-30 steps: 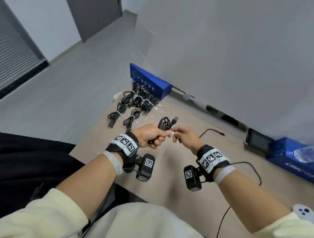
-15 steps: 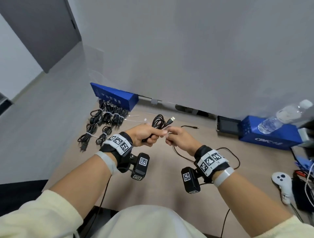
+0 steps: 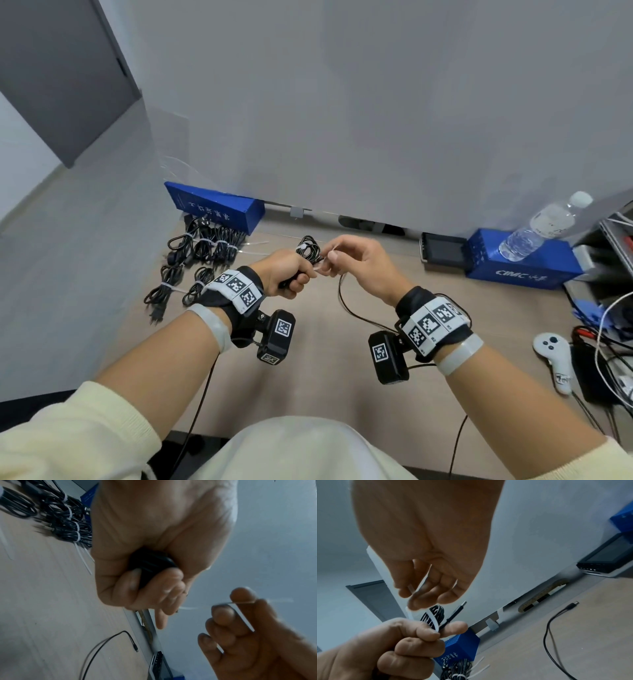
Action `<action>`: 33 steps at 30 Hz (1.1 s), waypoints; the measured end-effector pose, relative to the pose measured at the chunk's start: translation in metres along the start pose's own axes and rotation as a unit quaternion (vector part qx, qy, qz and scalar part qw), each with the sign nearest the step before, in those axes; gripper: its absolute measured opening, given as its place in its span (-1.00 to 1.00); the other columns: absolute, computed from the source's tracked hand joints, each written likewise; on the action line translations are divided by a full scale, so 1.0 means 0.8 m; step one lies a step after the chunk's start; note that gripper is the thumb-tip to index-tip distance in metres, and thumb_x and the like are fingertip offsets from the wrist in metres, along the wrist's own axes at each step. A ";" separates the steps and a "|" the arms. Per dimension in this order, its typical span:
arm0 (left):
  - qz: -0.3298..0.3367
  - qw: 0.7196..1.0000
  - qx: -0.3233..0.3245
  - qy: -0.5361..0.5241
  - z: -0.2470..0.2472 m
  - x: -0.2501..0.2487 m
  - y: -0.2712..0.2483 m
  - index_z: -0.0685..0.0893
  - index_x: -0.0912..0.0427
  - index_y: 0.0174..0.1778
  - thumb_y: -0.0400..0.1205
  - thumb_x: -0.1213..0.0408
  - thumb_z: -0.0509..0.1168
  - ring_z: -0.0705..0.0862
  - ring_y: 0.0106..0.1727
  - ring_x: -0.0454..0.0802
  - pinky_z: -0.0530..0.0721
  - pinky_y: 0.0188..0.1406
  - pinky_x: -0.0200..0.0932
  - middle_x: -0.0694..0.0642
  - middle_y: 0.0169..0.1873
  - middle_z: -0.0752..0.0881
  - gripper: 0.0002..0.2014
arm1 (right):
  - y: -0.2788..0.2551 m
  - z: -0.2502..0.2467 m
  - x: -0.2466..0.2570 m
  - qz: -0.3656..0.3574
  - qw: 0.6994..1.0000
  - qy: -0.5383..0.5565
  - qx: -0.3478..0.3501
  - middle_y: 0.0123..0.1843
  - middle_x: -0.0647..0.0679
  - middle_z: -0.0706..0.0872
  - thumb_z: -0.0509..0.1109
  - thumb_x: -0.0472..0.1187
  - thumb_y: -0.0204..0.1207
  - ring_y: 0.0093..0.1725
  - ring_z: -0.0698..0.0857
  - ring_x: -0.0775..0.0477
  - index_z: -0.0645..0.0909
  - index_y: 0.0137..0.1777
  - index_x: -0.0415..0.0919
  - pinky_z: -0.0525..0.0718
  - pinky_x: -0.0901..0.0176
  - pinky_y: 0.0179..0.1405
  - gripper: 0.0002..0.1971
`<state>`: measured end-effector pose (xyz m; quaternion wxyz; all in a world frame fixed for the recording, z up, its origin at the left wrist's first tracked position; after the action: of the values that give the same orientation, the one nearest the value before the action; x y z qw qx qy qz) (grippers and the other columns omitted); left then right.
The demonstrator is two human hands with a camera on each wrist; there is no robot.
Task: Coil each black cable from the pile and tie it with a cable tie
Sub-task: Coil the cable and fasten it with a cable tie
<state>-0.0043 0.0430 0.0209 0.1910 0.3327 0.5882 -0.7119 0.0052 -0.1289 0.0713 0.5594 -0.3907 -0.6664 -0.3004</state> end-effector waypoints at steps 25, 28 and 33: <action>-0.025 0.994 0.050 0.096 0.006 0.014 -0.036 0.68 0.16 -0.17 0.68 0.43 0.16 0.26 -0.63 -0.15 0.16 -0.55 -0.28 0.00 -0.59 0.37 -0.77 | -0.005 0.038 0.012 -0.010 0.995 -0.068 0.068 -0.35 -0.18 0.66 0.36 -0.51 0.60 -0.35 0.61 -0.12 0.70 0.34 -0.23 0.63 0.22 -0.33 -0.64; -0.032 0.993 0.056 0.098 0.006 0.018 -0.037 0.69 0.16 -0.15 0.69 0.43 0.14 0.26 -0.64 -0.16 0.15 -0.58 -0.29 -0.02 -0.61 0.37 -0.76 | -0.008 0.040 0.014 -0.005 0.995 -0.070 0.077 -0.34 -0.20 0.64 0.35 -0.53 0.60 -0.39 0.62 0.06 0.70 0.32 -0.27 0.62 0.30 -0.34 -0.65; -0.038 0.990 0.074 0.113 0.008 0.024 -0.035 0.73 0.19 -0.01 0.69 0.42 0.13 0.26 -0.65 -0.17 0.18 -0.63 -0.34 -0.03 -0.62 0.36 -0.76 | -0.008 0.043 0.012 0.008 0.993 -0.080 0.086 -0.41 -0.03 0.65 0.37 -0.51 0.59 -0.42 0.63 -0.04 0.68 0.26 -0.27 0.62 0.22 -0.35 -0.70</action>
<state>-0.0382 0.0456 0.0282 0.0713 0.4012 0.5642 -0.7181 -0.0183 -0.1017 0.0744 0.5380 -0.3691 -0.7296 -0.2051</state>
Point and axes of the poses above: each hand's wrist, its own y-axis towards the middle knuckle, its own z-axis out of the palm, x = y × z, the point moved 3 cm from there along y, towards the middle knuckle
